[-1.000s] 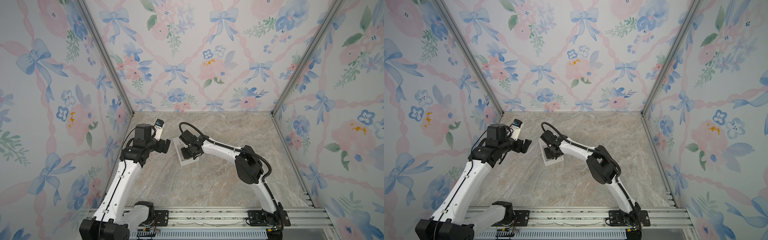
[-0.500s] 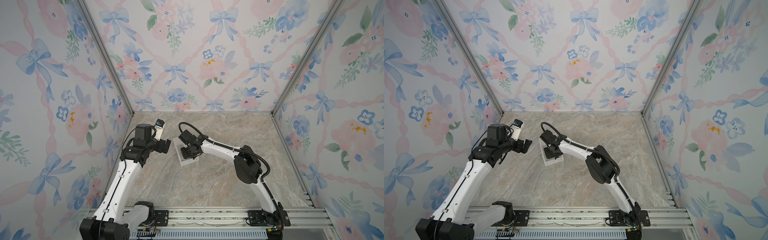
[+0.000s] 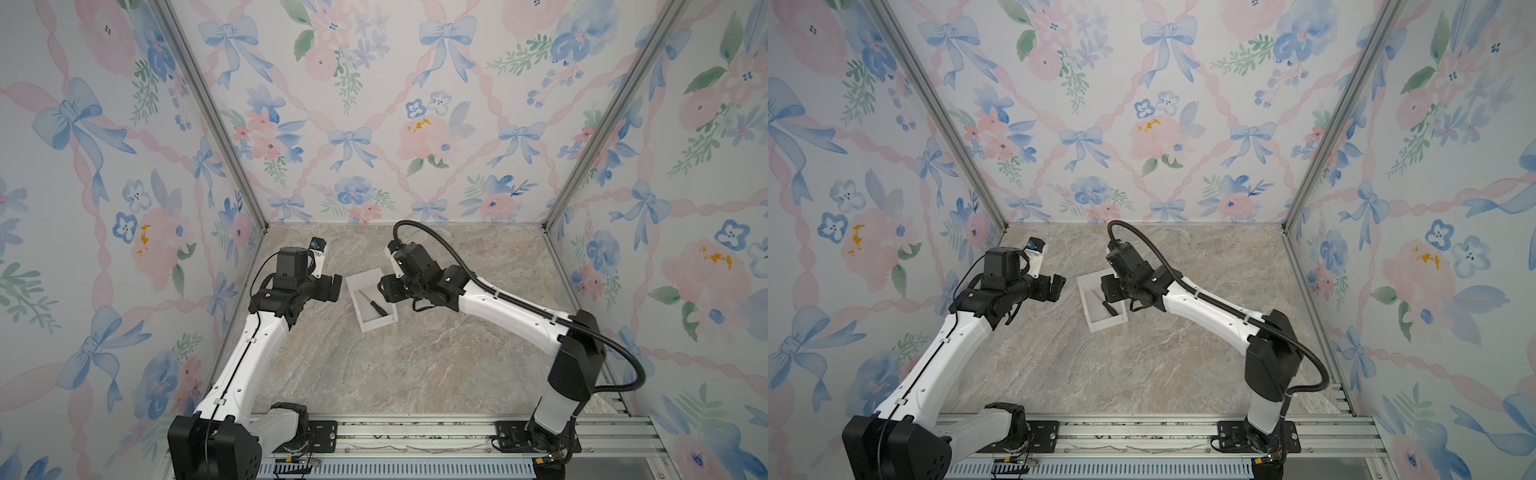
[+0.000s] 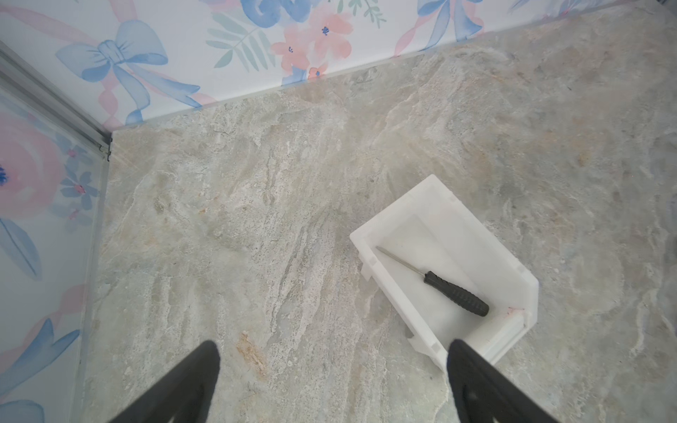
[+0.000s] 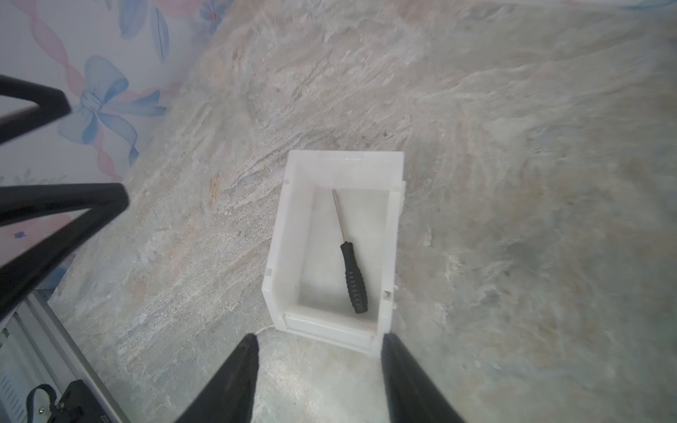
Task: Put the screwdriver in the bin
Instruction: Place the screwdriver into the bin, then reset both arms
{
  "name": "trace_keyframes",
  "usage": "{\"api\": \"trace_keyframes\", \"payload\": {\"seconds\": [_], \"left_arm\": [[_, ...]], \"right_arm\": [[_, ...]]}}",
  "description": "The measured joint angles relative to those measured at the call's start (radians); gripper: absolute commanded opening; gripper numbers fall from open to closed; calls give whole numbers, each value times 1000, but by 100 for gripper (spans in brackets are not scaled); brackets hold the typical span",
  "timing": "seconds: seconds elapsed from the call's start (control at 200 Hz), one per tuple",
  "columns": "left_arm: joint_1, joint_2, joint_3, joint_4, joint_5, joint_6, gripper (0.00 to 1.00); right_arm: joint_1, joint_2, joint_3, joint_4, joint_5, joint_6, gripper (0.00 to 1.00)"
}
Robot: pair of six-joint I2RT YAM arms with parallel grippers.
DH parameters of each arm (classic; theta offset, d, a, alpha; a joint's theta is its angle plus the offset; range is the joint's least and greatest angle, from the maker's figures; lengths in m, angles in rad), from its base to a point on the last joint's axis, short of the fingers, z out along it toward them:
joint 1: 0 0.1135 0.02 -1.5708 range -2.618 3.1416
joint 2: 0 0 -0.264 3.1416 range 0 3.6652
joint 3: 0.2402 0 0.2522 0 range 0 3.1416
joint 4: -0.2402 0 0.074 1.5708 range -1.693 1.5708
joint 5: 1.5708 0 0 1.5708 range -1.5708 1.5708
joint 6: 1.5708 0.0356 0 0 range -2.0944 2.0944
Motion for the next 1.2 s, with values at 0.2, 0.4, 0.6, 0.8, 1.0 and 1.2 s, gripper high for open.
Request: {"api": "trace_keyframes", "payload": {"seconds": [0.2,0.4,0.6,0.8,1.0,1.2], "left_arm": [[39,-4,-182,237,-74,-88,98],[74,4,-402,531,-137,-128,98],[89,134,-504,792,-176,-152,98],[104,253,-626,1093,-191,-155,98],[117,311,-661,1302,-193,-153,98],[119,350,-750,1532,-167,-140,98]], "right_arm": [[-195,-382,-377,137,107,-68,85],[-337,-568,-667,203,156,-230,95],[-558,-693,-906,380,171,-350,96],[-764,-666,-1055,618,175,-352,96],[-820,-420,-1132,921,166,-339,98],[-823,-239,-1137,1158,138,-353,97]]}}
